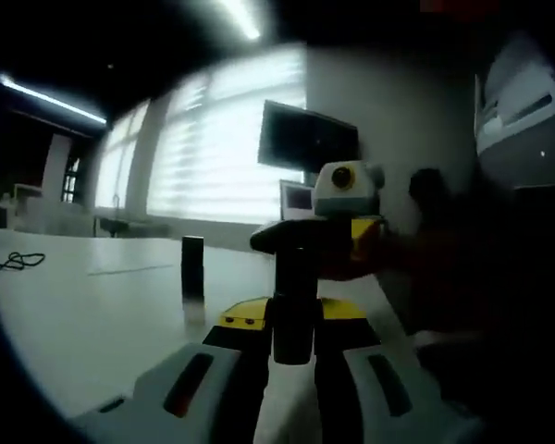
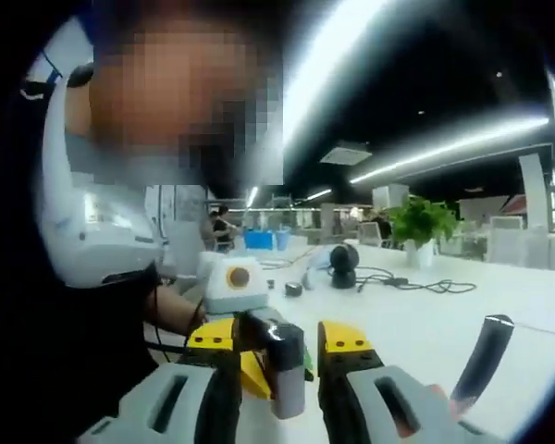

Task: Pick up cosmetic bottle twist off cap place on table pick up cap screw tight cap place on table

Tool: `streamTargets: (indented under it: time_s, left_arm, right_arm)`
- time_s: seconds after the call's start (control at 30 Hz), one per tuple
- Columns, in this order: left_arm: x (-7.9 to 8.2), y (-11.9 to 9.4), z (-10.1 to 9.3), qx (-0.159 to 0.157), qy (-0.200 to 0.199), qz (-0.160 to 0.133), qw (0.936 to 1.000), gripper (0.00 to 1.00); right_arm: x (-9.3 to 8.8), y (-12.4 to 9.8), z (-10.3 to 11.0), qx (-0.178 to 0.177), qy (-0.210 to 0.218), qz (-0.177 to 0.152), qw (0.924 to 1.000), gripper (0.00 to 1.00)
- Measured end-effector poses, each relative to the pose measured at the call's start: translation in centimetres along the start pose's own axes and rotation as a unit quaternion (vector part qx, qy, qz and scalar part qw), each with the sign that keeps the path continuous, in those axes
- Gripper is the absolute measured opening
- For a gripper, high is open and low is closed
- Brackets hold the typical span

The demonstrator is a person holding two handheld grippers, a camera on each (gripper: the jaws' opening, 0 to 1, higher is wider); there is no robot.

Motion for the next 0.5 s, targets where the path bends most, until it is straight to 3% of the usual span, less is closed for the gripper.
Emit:
streamTargets:
  time_s: [0.3,0.43,0.5]
  left_arm:
    - [-0.6,0.1,-1.6,-0.044,0.005,0.011,0.9989,0.07]
    - [-0.5,0.0,-1.9,-0.055,-0.003,0.010,0.9984,0.07]
    - [-0.5,0.0,-2.0,-0.059,-0.008,0.010,0.9982,0.07]
  right_arm:
    - [-0.8,-0.6,0.1,0.067,0.013,0.019,0.9975,0.24]
    - [-1.3,-0.3,0.2,0.085,0.014,0.021,0.9960,0.17]
    - [-1.1,-2.7,-1.3,0.092,0.020,0.012,0.9955,0.16]
Point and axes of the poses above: the point that each gripper's makers call its tool centre point, and the gripper's own axes: y roughly forward along the fingers, z roughly to its left, x roughly out of its top, the point moved 6 cm from there along -y, roughly backward along the fingers, and after that the axes turned 11 degrees about x, right-handed, at the moved point
